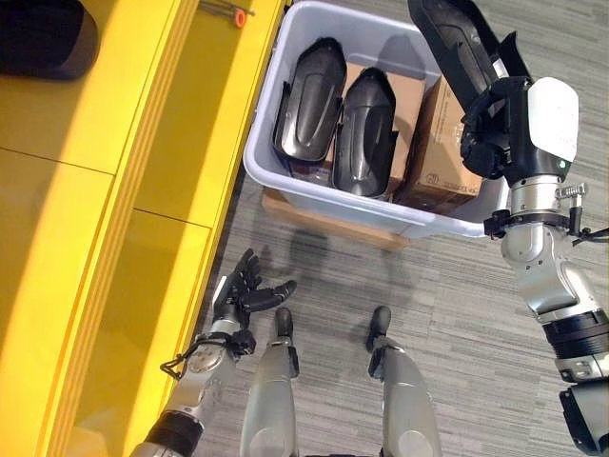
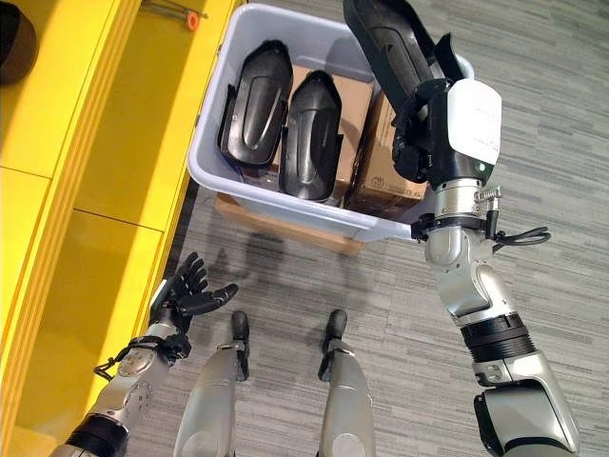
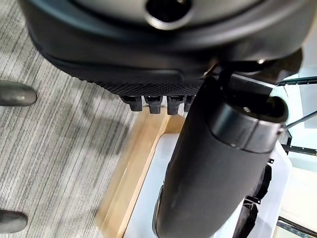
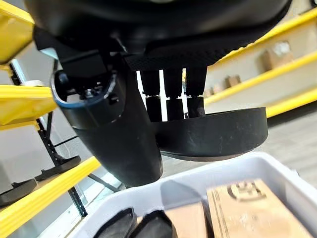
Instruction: Move parts from the plastic box to the shelf.
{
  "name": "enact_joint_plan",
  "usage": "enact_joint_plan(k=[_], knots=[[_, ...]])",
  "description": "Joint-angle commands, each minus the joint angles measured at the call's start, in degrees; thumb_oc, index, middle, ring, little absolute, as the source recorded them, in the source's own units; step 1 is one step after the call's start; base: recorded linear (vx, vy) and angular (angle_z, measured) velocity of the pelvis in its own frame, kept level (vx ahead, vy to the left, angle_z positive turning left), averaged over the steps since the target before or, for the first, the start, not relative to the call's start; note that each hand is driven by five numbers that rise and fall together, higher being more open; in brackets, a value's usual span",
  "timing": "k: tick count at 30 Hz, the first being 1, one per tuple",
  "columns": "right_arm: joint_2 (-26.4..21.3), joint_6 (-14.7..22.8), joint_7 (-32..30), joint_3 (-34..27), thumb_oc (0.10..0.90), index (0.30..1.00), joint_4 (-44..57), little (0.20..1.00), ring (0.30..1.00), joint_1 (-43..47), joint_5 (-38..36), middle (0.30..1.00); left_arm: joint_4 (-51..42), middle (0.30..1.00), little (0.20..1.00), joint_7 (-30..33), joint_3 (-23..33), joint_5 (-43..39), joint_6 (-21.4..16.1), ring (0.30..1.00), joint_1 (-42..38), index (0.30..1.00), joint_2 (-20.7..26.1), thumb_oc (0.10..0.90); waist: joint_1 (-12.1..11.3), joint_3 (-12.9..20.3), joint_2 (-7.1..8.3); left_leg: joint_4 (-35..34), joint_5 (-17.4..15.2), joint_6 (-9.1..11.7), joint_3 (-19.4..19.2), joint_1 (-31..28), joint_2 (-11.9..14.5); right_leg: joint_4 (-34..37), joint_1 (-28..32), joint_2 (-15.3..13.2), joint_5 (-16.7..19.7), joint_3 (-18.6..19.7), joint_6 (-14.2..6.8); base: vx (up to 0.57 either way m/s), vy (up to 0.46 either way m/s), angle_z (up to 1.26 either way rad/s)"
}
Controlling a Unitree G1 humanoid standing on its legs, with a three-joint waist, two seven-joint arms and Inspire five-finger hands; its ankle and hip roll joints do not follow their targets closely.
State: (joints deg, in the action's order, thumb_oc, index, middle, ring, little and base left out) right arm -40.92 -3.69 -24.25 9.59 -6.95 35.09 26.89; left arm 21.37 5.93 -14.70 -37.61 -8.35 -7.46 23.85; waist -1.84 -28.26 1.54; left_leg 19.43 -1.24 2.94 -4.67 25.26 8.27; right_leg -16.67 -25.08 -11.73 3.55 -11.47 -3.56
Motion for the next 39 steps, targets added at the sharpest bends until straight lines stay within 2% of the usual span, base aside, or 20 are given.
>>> enact_joint_plan(k=[1, 9, 10, 14, 15, 17, 18, 19, 20, 21, 22, 24, 25, 29, 33, 39], knots=[[-2.48, 5.11, -3.90, -4.79, 0.400, 0.300, 5.47, 0.300, 0.300, 1.57, 2.49, 0.300, -2.42, 1.000, 1.000, -1.63, -0.60, 2.08, -2.57, 1.000, 1.92, 1.000, 1.13, 0.900, -0.68, 9.40, 1.00, -2.09, -1.02, 0.40, -0.69, -1.39, 2.67, -1.15, 6.76, -0.74, -7.11, 1.21, -2.76, 0.03, -0.045, -0.06], [-0.12, 7.01, -0.01, -1.23, 0.400, 0.300, 6.18, 0.300, 0.300, 0.21, 0.17, 0.300, -2.01, 1.000, 1.000, -2.33, 0.32, 2.26, -1.88, 1.000, 3.87, 1.000, 0.35, 0.900, -0.51, 12.80, 0.63, -9.44, 2.17, 1.48, -1.85, -11.46, 3.51, 2.37, 14.54, -0.20, -7.57, 0.25, -2.99, 0.03, -0.056, -0.05], [0.45, 7.44, 1.22, 0.34, 0.400, 0.300, 6.15, 0.300, 0.300, 0.70, -0.30, 0.300, -1.92, 1.000, 1.000, -2.16, 1.13, 2.17, -1.87, 1.000, 4.36, 1.000, 0.28, 0.900, -0.70, 13.31, 0.47, -10.84, 3.11, 2.00, -2.21, -13.84, 4.18, 1.54, 16.09, 0.21, -8.82, -0.31, -2.69, -0.01, -0.138, 0.00], [1.29, 8.32, 3.10, 2.56, 0.400, 0.300, 6.30, 0.300, 0.300, 1.18, -1.41, 0.300, -1.98, 1.000, 1.000, -1.55, 3.28, 1.63, -1.94, 1.000, 6.26, 1.000, -0.21, 0.900, -1.53, 13.94, 0.00, -12.47, 6.01, 3.67, -1.77, -16.81, 6.38, -0.47, 18.66, 2.26, -12.11, -1.70, -1.11, -0.05, -0.215, 0.07], [2.26, 9.09, 3.64, 3.41, 0.400, 0.300, 6.55, 0.300, 0.300, 1.00, -2.33, 0.300, -1.98, 1.000, 1.000, -1.10, 4.71, 1.08, -2.07, 1.000, 7.99, 1.000, -0.80, 0.900, -2.42, 14.64, -0.48, -14.04, 9.68, 4.82, -1.24, -17.50, 7.95, -0.78, 19.84, 4.00, -13.51, -2.67, -0.03, -0.10, -0.317, 0.25], [2.42, 9.65, 4.34, 4.44, 0.400, 0.300, 6.66, 0.300, 0.300, 1.45, -2.90, 0.300, -2.20, 1.000, 1.000, -0.95, 6.17, 0.17, -2.14, 1.000, 9.80, 1.000, -1.54, 0.900, -3.52, 15.10, -1.00, -15.38, 13.97, 5.93, -0.86, -17.81, 9.16, -0.17, 20.93, 5.52, -14.16, -4.04, 0.98, -0.10, -0.294, 0.36], [2.40, 10.05, 4.48, 4.58, 0.400, 0.300, 6.68, 0.300, 0.300, 1.16, -3.52, 0.300, -2.37, 1.000, 1.000, -0.83, 7.06, -0.02, -2.06, 1.000, 11.18, 1.000, -2.18, 0.900, -4.13, 15.37, -1.16, -16.58, 18.00, 7.00, -0.96, -17.68, 9.73, 1.84, 22.68, 6.16, -14.68, -5.72, 1.76, -0.09, -0.259, 0.42], [2.18, 10.06, 4.57, 4.34, 0.400, 0.300, 6.94, 0.300, 0.300, 0.62, -3.53, 0.300, -2.44, 1.000, 1.000, -0.75, 7.27, 0.29, -1.99, 1.000, 11.58, 1.000, -2.47, 0.900, -4.01, 15.62, -1.36, -16.76, 19.59, 6.92, -1.63, -17.09, 10.00, 2.86, 23.22, 6.34, -14.34, -6.74, 2.25, -0.16, -0.321, 0.78], [1.83, 10.03, 4.54, 3.40, 0.400, 0.300, 8.29, 0.300, 0.300, -1.54, -3.81, 0.300, -1.78, 1.000, 1.000, -0.56, 6.87, 0.70, -1.63, 1.000, 11.30, 1.000, -3.13, 0.900, -2.89, 15.22, -0.81, -13.83, 19.98, 6.05, -7.70, -16.15, 11.09, 3.65, 24.26, 5.77, -14.44, -9.27, 3.16, -0.11, -0.270, 1.78], [1.75, 9.79, 4.06, 2.18, 0.400, 0.300, 9.19, 0.300, 0.300, -3.87, -3.73, 0.300, -1.51, 1.000, 1.000, -0.60, 6.73, 1.22, -1.09, 1.000, 11.32, 1.000, -3.70, 0.900, -1.51, 15.66, -0.27, -12.07, 18.41, 6.64, -12.63, -16.89, 12.74, 3.26, 24.90, 5.11, -15.67, -10.80, 3.36, -0.06, -0.228, 2.69], [1.68, 9.61, 3.75, 0.61, 0.400, 0.300, 10.27, 0.300, 0.300, -6.28, -3.59, 0.300, -1.44, 1.000, 1.000, -0.62, 6.45, 1.63, -0.81, 1.000, 11.33, 1.000, -4.20, 0.900, -0.68, 16.36, -0.61, -11.91, 18.14, 7.10, -16.05, -18.02, 14.87, 2.57, 25.56, 4.88, -16.12, -12.92, 3.55, 0.04, -0.088, 2.47], [2.01, 9.42, 3.59, -1.12, 0.400, 0.300, 11.25, 0.300, 0.300, -8.71, -3.83, 0.300, -1.55, 1.000, 1.000, -0.45, 6.08, 2.48, -0.55, 1.000, 11.25, 1.000, -4.53, 0.900, -0.17, 17.15, -1.32, -12.69, 19.16, 7.87, -17.66, -18.75, 16.65, 0.69, 26.04, 4.31, -16.87, -14.76, 3.40, 0.08, 0.062, 1.49], [2.47, 9.55, 3.39, -2.57, 0.400, 0.300, 12.46, 0.300, 0.300, -10.62, -3.75, 0.300, -1.38, 1.000, 1.000, -0.30, 5.89, 2.80, -0.36, 1.000, 11.32, 1.000, -4.96, 0.900, 0.22, 18.17, -2.04, -14.73, 18.35, 7.81, -19.38, -19.54, 16.95, -0.48, 26.54, 3.54, -17.42, -16.37, 3.00, 0.12, 0.146, 1.20], [2.82, 9.27, 3.46, -3.60, 0.400, 0.300, 12.70, 0.300, 0.300, -12.58, -3.87, 0.300, -1.65, 1.000, 1.000, 0.05, 5.89, 3.46, -0.22, 1.000, 11.15, 1.000, -4.85, 0.900, -0.31, 18.15, -1.77, -10.53, 16.21, 7.38, -18.12, -17.68, 16.03, -0.90, 28.32, 0.83, -17.27, -17.84, 2.63, 0.07, 0.112, 0.62], [3.91, 9.13, 3.46, -3.80, 0.400, 0.300, 13.44, 0.300, 0.300, -13.73, -2.74, 0.300, -1.50, 1.000, 1.000, 0.56, 6.47, 3.87, -0.44, 1.000, 11.88, 1.000, -4.52, 0.900, -1.34, 18.62, -1.02, -7.97, 12.28, 6.56, -18.61, -17.30, 14.84, 0.95, 30.80, -1.91, -15.58, -18.03, 0.91, 0.11, 0.157, 0.12], [4.51, 9.01, 3.70, -4.00, 0.400, 0.300, 13.90, 0.300, 0.300, -14.22, -2.26, 0.300, -1.50, 1.000, 1.000, 0.58, 7.00, 4.49, -0.54, 1.000, 12.31, 1.000, -4.11, 0.900, -2.39, 19.67, 0.07, -7.53, 10.47, 6.00, -19.03, -16.48, 13.22, 4.43, 32.15, -2.75, -13.36, -18.53, -0.55, 0.10, 0.107, -0.50]])
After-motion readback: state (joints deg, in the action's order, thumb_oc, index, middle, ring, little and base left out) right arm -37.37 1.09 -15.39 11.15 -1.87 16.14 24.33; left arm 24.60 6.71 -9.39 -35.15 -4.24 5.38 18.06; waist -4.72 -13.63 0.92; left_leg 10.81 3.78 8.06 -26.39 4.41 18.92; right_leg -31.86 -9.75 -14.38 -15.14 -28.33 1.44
